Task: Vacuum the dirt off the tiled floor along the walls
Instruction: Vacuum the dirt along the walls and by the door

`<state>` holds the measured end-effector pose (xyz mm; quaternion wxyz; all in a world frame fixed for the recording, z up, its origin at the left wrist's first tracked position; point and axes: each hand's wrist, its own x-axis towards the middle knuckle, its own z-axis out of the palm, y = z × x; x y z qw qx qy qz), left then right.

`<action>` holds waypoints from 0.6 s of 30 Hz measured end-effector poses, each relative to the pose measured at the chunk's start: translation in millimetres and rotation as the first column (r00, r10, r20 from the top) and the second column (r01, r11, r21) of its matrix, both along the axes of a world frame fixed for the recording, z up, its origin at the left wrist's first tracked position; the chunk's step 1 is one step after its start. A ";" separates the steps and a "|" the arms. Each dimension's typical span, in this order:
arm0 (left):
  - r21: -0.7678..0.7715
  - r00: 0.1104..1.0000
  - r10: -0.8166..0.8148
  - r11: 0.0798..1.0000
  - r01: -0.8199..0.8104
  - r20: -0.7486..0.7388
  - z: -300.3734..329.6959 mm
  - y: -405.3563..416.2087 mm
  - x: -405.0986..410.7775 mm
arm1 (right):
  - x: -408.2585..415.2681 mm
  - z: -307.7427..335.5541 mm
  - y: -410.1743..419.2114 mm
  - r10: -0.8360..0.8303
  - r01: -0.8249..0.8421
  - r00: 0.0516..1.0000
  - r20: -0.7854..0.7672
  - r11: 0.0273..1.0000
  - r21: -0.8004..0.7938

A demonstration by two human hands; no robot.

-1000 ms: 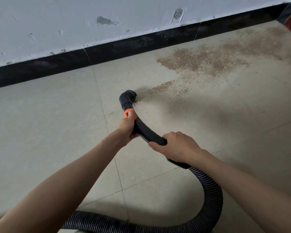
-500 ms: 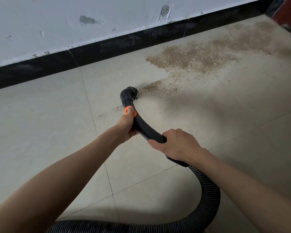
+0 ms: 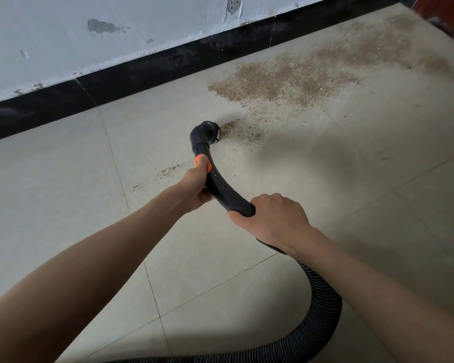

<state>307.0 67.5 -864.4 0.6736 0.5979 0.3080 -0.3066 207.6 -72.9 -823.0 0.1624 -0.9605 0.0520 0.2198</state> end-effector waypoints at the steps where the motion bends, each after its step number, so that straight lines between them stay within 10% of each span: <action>1: 0.004 1.000 -0.001 1.000 0.001 0.001 -2.5 -2.2 0.9 | 0.2 -1.1 -1.2 0.000 0.000 1.000 0.001 1.000 -0.006; 18: 0.066 0.992 -0.098 0.993 0.093 0.074 -10.8 -50.9 41.2 | 24.1 -12.1 -30.8 -0.110 0.110 0.993 0.029 0.993 0.031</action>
